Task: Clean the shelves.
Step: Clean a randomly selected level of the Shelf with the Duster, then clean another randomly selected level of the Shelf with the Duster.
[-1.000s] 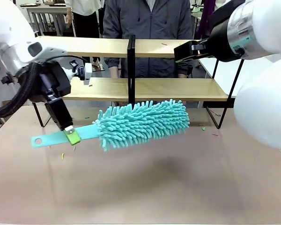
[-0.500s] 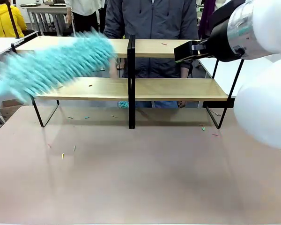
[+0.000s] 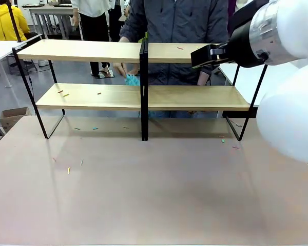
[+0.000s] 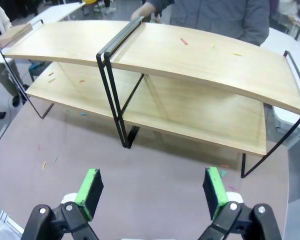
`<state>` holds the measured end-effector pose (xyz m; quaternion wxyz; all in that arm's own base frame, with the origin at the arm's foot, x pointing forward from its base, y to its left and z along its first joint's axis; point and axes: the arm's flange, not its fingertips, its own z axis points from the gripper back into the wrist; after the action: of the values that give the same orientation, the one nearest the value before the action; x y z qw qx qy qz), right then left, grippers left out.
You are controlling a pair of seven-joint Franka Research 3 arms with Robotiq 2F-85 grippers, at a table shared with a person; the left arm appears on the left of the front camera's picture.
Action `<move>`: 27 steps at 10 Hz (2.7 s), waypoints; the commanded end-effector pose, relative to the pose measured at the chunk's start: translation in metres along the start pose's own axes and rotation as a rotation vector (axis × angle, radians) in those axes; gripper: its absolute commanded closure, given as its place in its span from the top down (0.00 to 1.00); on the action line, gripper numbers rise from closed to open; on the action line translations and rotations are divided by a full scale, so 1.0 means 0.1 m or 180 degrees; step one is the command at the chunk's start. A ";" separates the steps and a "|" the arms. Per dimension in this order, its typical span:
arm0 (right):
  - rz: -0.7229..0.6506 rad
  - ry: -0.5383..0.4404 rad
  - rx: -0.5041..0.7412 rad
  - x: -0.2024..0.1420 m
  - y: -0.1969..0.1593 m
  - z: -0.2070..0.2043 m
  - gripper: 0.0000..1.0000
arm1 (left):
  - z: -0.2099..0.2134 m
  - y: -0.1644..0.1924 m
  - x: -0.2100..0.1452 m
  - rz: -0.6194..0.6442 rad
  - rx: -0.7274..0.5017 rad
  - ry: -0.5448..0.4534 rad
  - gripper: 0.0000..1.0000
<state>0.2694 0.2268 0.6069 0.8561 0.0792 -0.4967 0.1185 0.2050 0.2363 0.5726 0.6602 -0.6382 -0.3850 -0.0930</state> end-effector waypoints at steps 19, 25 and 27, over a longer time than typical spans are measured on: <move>-0.0001 -0.0005 -0.0001 0.01 0.00 0.00 1.00 | 0.10 0.24 0.02 0.0139 -0.0045 -0.0572 0.13; -0.0001 -0.0005 -0.0001 0.01 0.00 0.00 1.00 | -0.46 0.65 -1.44 -0.0014 0.0244 0.3365 0.13; -0.0001 -0.0005 -0.0001 0.01 0.00 0.00 1.00 | -0.68 0.84 -1.84 0.0130 0.0412 0.4049 0.13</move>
<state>0.2692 0.2269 0.6069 0.8560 0.0791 -0.4969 0.1187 0.1636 0.1381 0.4221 0.8031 -0.4765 0.0507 -0.3542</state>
